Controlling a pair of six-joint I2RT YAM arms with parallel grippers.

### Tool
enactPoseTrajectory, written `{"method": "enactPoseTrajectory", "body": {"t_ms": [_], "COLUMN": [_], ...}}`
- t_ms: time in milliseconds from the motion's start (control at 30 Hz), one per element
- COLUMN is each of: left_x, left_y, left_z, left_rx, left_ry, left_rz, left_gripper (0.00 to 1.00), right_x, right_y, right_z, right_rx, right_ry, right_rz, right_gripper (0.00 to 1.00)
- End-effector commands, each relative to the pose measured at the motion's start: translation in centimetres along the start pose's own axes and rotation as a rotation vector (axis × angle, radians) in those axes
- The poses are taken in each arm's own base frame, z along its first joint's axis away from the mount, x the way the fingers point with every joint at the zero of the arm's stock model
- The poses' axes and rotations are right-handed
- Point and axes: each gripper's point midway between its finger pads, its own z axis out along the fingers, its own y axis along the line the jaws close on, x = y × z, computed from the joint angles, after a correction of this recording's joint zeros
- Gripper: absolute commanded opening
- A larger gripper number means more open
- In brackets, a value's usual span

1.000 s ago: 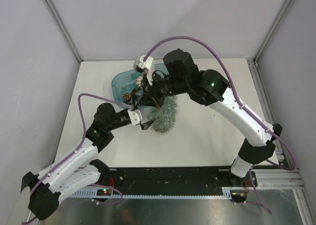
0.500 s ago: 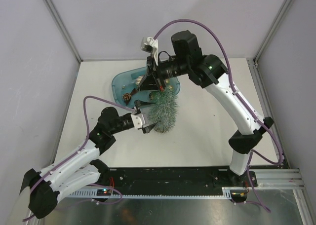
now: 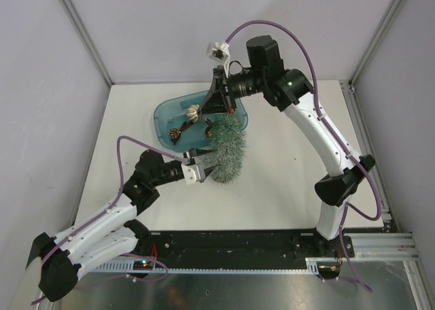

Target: Decorate the small christmas tree

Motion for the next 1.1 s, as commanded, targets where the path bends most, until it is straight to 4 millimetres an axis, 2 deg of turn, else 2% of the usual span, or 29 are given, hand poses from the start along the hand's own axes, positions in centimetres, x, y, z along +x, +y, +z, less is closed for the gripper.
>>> {"method": "enactPoseTrajectory", "body": {"t_ms": [0,133,267,433,567,833,1067], "left_x": [-1.1,-1.1,-0.9,-0.6,-0.7,-1.1,-1.8], "left_y": [0.2,0.5,0.6,0.7,0.8,1.3,2.8], "left_z": [0.1,0.0,-0.2,-0.4,-0.5,-0.9,-1.5], "left_rx": [-0.002,-0.02,-0.037,-0.051,-0.057,-0.09,-0.154], "left_ry": [-0.039,-0.036,-0.026,-0.02,-0.026,-0.03,-0.031], "left_rz": [0.058,0.066,0.081,0.087,0.086,0.096,0.107], "left_gripper": [0.51,0.49,0.45,0.31,0.26,0.27,0.45], "right_x": [-2.3,-1.1,-1.3,-1.3,-1.1,-0.3,0.4], "right_y": [1.0,-0.9,-0.8,-1.1,-0.8,-1.4,-2.4], "right_z": [-2.2,-3.2,-4.7,-7.2,-7.8,-8.0,-7.0], "right_rx": [-0.044,-0.02,-0.025,0.003,0.023,0.07,0.067], "right_ry": [-0.087,-0.104,-0.172,-0.224,-0.226,-0.211,-0.2], "right_rz": [-0.029,0.034,0.028,0.05,0.048,0.053,0.079], "right_gripper": [0.04,0.05,0.06,0.06,0.06,0.08,0.08]}}
